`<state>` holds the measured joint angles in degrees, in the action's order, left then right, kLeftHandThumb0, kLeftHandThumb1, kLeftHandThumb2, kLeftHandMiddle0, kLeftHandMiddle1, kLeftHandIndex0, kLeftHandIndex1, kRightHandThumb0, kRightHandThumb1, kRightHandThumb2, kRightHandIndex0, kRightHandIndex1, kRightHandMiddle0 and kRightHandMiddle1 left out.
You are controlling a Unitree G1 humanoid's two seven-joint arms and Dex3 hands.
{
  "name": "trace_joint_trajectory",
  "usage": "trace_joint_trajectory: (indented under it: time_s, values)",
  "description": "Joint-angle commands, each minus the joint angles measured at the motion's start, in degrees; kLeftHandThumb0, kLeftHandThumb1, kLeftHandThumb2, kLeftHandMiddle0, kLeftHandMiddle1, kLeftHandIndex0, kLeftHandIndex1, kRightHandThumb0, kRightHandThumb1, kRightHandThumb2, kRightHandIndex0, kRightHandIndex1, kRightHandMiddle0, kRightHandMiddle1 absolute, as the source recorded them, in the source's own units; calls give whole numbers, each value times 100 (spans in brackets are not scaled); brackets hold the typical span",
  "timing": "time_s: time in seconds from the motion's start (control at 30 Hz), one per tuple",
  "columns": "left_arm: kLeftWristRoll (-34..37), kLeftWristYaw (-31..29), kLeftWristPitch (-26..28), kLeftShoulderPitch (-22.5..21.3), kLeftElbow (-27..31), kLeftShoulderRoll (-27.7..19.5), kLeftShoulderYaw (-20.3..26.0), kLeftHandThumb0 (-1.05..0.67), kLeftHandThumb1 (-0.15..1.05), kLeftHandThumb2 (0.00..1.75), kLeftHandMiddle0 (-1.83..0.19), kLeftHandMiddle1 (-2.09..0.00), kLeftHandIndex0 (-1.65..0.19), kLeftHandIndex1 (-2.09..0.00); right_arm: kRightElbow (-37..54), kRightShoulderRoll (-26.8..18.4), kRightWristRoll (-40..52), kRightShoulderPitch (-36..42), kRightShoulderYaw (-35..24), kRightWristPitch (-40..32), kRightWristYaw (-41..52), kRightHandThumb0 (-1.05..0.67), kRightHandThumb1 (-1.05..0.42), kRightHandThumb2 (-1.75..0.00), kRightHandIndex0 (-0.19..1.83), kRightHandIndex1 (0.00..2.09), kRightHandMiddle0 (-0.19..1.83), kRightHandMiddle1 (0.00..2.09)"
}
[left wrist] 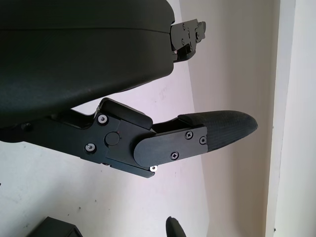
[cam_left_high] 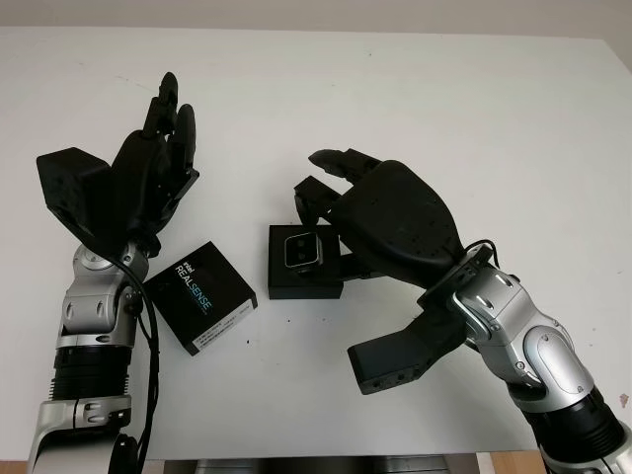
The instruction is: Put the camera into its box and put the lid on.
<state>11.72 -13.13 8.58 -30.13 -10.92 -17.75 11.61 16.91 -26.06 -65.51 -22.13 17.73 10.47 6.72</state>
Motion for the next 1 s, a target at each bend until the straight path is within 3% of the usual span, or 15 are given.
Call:
trace_joint_trajectory:
  time_s: [0.0,0.23,0.4,0.57,0.73,0.97]
  values:
    - [10,12,-41,-45,23,15,16,-82,105,61,19,0,19,0,39,14,-45,63,42,-8,-97,-78,-102,-5,50,20,45,155]
    - [7,12,-74,-37,1,15,17,-83,105,62,19,0,19,0,-249,171,84,34,114,-3,-229,-76,-98,-5,48,21,42,167]
    - [27,7,-55,-23,20,22,22,-83,105,61,19,0,19,0,-341,175,162,-22,147,22,-219,-76,-99,-5,44,22,32,163]
    - [-11,32,-47,14,62,11,8,-82,105,63,19,0,19,0,-381,175,221,-53,163,23,-242,-78,-99,-5,41,24,28,149]
    - [12,20,-45,8,48,10,17,-82,105,63,19,0,19,0,-402,153,281,-94,162,25,-212,-80,-99,-6,33,28,23,108]
    - [18,22,-40,9,63,14,18,-82,105,62,19,0,19,0,-331,122,304,-114,131,-4,-177,-82,-102,-6,32,30,25,100]
